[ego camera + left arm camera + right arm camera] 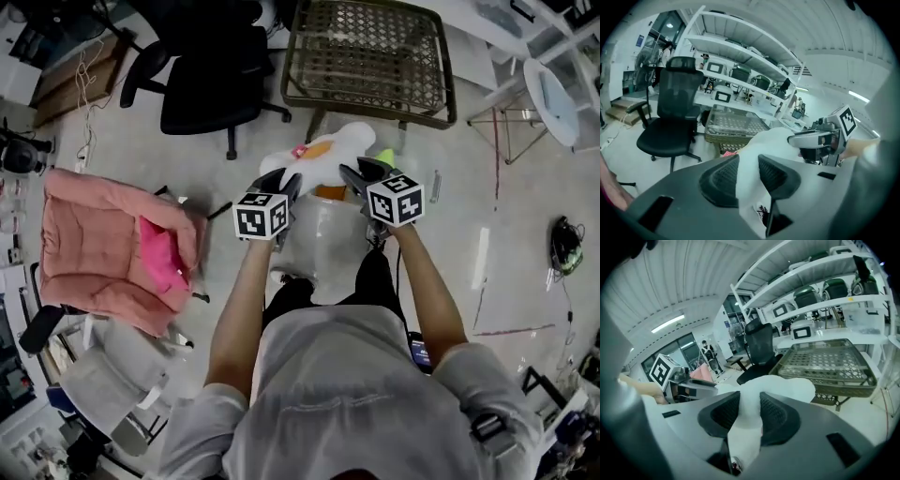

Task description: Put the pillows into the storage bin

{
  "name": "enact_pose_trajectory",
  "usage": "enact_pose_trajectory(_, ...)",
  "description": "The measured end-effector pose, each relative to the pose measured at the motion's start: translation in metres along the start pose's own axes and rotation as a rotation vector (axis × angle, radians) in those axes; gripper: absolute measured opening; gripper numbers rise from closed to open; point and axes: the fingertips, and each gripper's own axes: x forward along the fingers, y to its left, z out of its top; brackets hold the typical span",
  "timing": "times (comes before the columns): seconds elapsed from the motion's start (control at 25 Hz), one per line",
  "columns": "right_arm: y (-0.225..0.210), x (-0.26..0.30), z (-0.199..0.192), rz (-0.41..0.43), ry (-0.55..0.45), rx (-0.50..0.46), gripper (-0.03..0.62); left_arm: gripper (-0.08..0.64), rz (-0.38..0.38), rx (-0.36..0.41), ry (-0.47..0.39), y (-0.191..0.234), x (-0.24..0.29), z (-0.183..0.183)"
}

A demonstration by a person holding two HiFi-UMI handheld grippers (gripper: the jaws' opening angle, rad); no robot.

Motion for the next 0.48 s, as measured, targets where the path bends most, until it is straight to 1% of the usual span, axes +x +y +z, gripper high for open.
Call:
enact_pose_trajectory(0.16,-0.089,-0.039,-0.038,-0.081,0.025,0.085,0.14,0.132,-0.083,0.017,0.094,-0.059,0.085,-0.019)
enact_pose_trajectory(0.24,-0.131,-0.058,-0.061,-0.131,0.029,0.137,0.141,0.132,-0.13,0.04,0.148,-0.087,0.127,-0.032)
enact_pose_trajectory(0.36,-0.194,-0.076,-0.095,-0.193,0.023,0.234,0.144,0.132,-0.185,0.115,0.222,-0.122,0.189,-0.048)
enact_pose_trajectory(0.48,-0.251,-0.084,-0.13,-0.232,0.017,0.307,0.146,0.133,-0.225,0.196,0.274,-0.147,0.249,-0.064)
